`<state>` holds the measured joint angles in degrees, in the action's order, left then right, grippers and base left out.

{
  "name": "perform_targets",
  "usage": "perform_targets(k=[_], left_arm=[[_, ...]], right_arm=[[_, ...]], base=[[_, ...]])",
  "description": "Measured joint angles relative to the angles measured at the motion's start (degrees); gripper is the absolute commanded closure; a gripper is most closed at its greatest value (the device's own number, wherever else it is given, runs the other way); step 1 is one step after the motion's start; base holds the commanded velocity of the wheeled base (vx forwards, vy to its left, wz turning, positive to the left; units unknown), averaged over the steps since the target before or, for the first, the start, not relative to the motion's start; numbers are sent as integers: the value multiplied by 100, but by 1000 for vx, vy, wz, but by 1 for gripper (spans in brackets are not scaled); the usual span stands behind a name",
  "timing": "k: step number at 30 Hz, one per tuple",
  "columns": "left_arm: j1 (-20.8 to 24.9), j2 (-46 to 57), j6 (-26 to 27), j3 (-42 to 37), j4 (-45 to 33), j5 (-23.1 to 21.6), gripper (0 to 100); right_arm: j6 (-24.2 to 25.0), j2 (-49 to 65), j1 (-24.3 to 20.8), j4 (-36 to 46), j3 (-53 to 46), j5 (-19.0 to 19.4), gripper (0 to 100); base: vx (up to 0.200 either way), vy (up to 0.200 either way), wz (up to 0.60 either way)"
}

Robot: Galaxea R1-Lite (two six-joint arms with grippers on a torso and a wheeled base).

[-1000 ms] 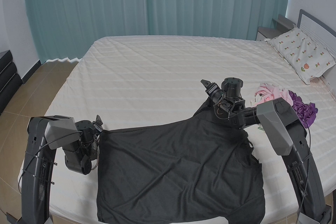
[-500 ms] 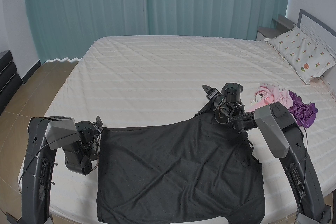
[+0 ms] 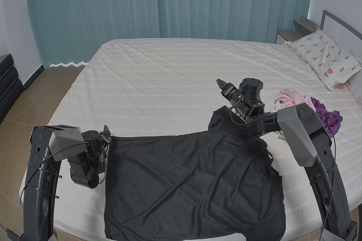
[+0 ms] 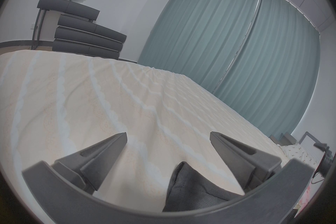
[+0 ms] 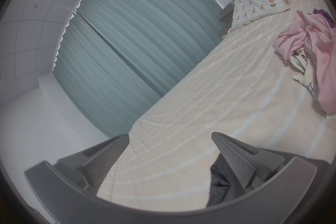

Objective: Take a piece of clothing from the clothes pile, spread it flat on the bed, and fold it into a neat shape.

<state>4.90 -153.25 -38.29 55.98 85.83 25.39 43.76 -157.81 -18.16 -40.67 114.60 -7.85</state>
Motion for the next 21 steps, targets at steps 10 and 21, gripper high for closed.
perform_targets(k=[10,21], left_arm=[[-2,-17,0,9,-2,-9,0],[2,-17,-2,0,0,-9,0]], right_arm=[[-351,-211,246,416,0,-27,0],[-1237,-306,681,418,-725,50,0]], base=[[0,0,0],[0,0,0]])
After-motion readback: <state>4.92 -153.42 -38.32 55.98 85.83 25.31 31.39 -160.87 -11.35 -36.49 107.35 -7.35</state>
